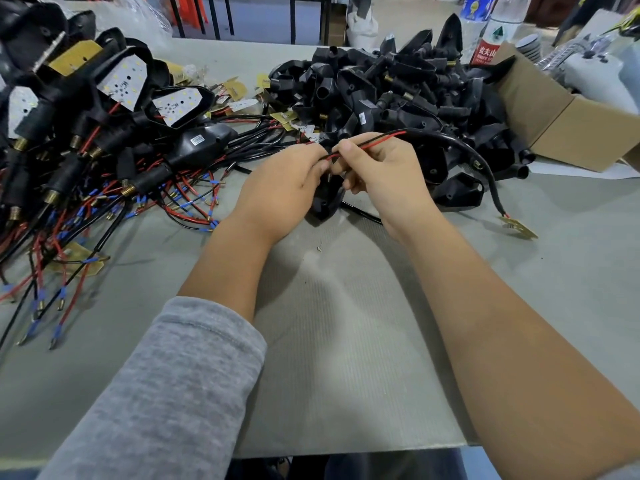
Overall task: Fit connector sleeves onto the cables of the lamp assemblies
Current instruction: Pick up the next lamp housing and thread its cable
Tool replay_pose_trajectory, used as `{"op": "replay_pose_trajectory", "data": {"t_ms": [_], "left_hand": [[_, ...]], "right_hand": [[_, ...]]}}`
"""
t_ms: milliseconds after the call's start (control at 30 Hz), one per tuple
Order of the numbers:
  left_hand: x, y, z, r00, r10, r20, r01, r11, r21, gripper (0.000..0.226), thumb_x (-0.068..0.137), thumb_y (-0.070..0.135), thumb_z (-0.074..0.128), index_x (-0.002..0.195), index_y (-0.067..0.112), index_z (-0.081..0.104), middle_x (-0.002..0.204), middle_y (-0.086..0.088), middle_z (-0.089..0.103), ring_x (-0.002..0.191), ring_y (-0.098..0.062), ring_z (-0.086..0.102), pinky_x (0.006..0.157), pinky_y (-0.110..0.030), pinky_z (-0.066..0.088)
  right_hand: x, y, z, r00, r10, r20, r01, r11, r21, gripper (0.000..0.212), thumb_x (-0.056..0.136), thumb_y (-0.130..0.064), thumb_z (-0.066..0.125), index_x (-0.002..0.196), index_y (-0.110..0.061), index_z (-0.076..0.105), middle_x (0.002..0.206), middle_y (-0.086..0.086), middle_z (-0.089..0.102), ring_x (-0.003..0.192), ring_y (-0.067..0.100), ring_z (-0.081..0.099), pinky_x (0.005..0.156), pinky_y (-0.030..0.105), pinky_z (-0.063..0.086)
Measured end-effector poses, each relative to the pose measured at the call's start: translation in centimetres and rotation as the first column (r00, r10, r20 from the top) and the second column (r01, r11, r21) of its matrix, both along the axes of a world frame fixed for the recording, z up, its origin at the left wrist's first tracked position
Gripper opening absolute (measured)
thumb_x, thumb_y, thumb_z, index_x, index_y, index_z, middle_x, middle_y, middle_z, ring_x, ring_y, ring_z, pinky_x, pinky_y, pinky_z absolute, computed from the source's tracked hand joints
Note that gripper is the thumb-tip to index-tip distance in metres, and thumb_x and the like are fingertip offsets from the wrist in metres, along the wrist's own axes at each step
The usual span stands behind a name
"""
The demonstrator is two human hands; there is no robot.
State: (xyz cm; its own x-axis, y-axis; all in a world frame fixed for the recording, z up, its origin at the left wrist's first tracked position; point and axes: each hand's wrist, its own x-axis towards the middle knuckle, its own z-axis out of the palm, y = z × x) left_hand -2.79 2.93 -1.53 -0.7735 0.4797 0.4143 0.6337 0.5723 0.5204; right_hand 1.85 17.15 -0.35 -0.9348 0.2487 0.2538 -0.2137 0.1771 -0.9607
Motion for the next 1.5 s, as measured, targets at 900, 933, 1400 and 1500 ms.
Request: {"op": "replay_pose_trajectory", "data": {"t_ms": [900,933,1400,1500], "left_hand": [[0.2,-0.6,0.9,0.898,-0.259,0.356,0.035,0.847,0.530,0.024,0.095,0.021,0.061,0.076,0.026,0.073,0.064,0.011,0.066,0.065,0.001,0.057,0.064,-0.013,0.045],[0.1,-0.7,1.0,0.864,-0.323,0.386,0.054,0.822,0.568,0.026,0.096,0.021,0.060,0.075,0.026,0.074,0.065,0.010,0.067,0.065,0.000,0.057,0.064,-0.013,0.045],[-0.3,-0.4,0.5,0.923,-0.086,0.376,-0.068,0.923,0.378,0.062,0.086,-0.014,0.044,0.133,0.025,0.054,0.127,0.013,0.056,0.109,0.010,0.050,0.098,-0.008,0.040],[-0.1,-0.1,0.2,0.917,-0.114,0.383,-0.002,0.957,0.289,0.065,0.082,-0.011,0.051,0.138,0.021,0.049,0.130,0.006,0.058,0.106,0.001,0.054,0.089,-0.011,0.046]], "right_hand": [[-0.1,0.2,0.0,0.991,-0.133,0.008,0.132,0.974,-0.181,0.021,0.099,-0.020,0.056,0.082,-0.011,0.064,0.066,-0.002,0.064,0.054,0.009,0.052,0.058,0.023,0.046],[-0.1,0.1,0.0,0.993,-0.117,0.005,0.115,0.972,-0.202,0.022,0.099,-0.020,0.056,0.081,-0.011,0.064,0.067,-0.002,0.065,0.054,0.010,0.052,0.058,0.023,0.046],[-0.2,-0.2,-0.2,0.978,-0.202,-0.046,0.193,0.970,-0.146,0.009,0.092,-0.003,0.061,0.087,-0.008,0.065,0.068,0.004,0.065,0.056,0.013,0.057,0.055,0.023,0.047],[-0.3,-0.2,-0.2,0.969,-0.235,-0.073,0.228,0.969,-0.092,0.007,0.087,0.002,0.064,0.089,-0.005,0.066,0.071,0.008,0.066,0.057,0.013,0.060,0.059,0.022,0.049]]}}
